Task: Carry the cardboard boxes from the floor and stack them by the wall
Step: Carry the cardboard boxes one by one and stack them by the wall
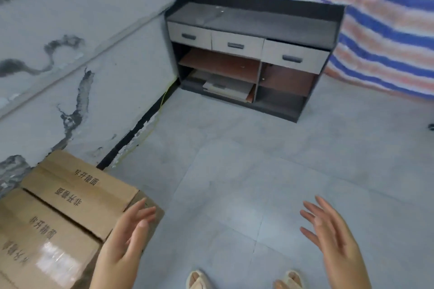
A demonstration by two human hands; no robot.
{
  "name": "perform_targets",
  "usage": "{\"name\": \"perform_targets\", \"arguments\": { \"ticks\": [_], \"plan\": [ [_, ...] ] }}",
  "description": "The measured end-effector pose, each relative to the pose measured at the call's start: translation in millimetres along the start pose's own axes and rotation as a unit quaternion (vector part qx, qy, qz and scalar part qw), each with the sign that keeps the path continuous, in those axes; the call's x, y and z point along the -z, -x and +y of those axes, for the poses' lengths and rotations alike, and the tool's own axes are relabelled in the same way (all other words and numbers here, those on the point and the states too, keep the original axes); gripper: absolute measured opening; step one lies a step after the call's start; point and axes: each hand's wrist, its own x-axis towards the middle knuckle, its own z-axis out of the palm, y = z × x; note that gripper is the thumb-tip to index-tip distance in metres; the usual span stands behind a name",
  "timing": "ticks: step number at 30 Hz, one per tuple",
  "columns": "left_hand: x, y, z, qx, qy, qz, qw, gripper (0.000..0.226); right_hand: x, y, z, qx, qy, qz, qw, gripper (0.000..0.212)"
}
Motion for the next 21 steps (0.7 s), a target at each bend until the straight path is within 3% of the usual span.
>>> {"name": "perform_targets", "arguments": {
  "ticks": [6,12,21],
  "plan": [
    [-127.3,40.2,33.8,-0.013,0.051,-0.095,0.994,0.032,142.5,21.5,-7.6,0.012,0.032,0.106,0.994,0.033],
    [-300.6,113.3,74.3,-0.059,0.062,-0.253,0.964,0.036,325.0,57.0,-20.8,0.009,0.016,0.259,0.966,0.032],
    [-450.9,167.8,123.5,-0.102,0.034,-0.412,0.905,0.035,451.9,111.4,-8.0,-0.001,-0.042,0.447,0.894,0.033]
  ]
}}
